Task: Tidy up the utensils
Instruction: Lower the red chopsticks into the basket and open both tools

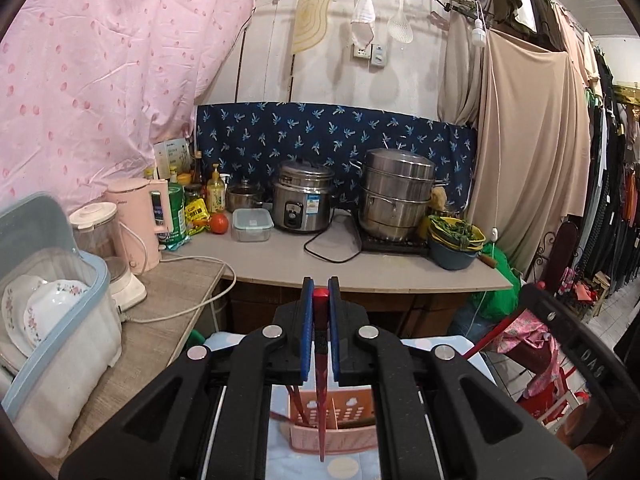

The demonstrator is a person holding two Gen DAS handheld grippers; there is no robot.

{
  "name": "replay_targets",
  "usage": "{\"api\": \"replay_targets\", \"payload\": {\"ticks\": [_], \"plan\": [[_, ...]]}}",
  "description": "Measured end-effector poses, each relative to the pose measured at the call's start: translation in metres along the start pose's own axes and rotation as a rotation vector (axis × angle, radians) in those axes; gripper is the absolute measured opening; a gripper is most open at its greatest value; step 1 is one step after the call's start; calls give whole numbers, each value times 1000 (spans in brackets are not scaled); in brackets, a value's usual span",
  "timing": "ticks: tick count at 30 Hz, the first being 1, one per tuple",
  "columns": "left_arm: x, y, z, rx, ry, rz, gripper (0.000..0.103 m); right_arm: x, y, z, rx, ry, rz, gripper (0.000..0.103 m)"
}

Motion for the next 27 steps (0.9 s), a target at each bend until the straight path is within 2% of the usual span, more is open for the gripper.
{"api": "replay_targets", "payload": {"ticks": [8, 18, 25, 27], "plan": [[5, 8, -22, 11, 4, 21, 7, -29, -9, -45, -25, 86, -1, 7], [-28, 17, -67, 14, 91, 43, 7, -61, -15, -81, -51, 174, 12, 7], [-42, 12, -81, 10, 113, 27, 7, -72, -19, -91, -58, 208, 14, 8], [-44, 11, -84, -5, 124, 23, 8, -72, -19, -90, -58, 204, 11, 13]]}}
Point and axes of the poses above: each gripper's, at about its wrist camera, not at the fingertips, and z roughly against the way its jaws point, y to its left, x to its top, the point moved 8 cm from there along -z, roughly the way its jaws point, and after that the axes turned 8 degrees about y, right-handed, at the moved point
